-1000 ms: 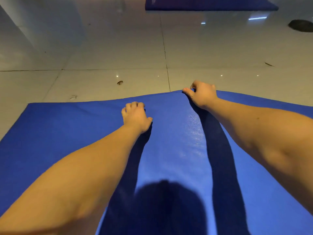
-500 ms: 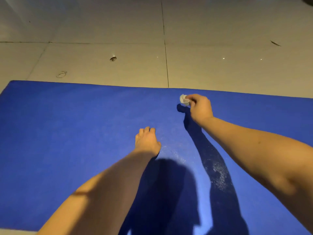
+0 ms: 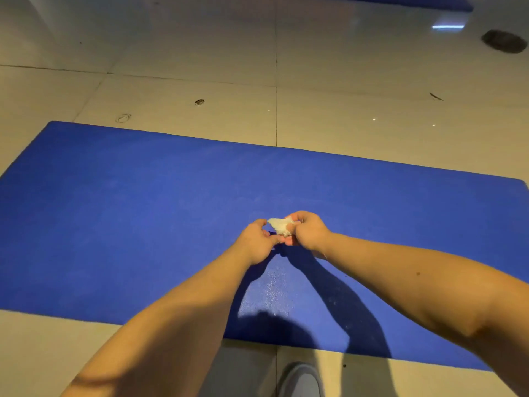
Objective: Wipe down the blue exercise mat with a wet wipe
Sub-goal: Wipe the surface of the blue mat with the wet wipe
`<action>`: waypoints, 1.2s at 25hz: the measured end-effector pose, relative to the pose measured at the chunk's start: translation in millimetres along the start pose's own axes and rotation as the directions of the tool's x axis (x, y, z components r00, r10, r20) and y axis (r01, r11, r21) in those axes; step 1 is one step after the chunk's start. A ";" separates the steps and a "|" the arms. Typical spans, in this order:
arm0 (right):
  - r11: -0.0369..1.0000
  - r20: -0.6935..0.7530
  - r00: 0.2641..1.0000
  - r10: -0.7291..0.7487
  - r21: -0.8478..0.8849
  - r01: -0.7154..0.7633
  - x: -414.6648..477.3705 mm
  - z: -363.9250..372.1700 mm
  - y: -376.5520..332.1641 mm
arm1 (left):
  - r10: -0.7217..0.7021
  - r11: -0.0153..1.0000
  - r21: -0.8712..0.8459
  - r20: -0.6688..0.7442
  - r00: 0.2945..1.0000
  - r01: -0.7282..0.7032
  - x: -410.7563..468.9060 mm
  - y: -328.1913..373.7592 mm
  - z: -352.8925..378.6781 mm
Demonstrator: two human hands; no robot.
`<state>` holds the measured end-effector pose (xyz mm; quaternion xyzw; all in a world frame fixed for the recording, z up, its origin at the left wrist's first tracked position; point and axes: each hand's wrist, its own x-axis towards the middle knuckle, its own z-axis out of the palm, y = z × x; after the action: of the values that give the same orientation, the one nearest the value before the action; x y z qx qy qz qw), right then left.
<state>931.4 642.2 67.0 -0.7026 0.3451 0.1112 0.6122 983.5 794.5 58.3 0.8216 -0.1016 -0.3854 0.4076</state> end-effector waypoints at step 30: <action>0.996 -0.110 0.993 0.037 -0.082 -0.046 -252.4 -148.7 4.9 | 0.253 0.963 -0.058 -0.150 0.956 -0.264 -200.7 120.1 149.8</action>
<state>702.7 590.8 242.7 -0.7257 0.3873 0.1000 0.5597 756.9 724.8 203.1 0.8101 -0.1640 -0.2734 0.4921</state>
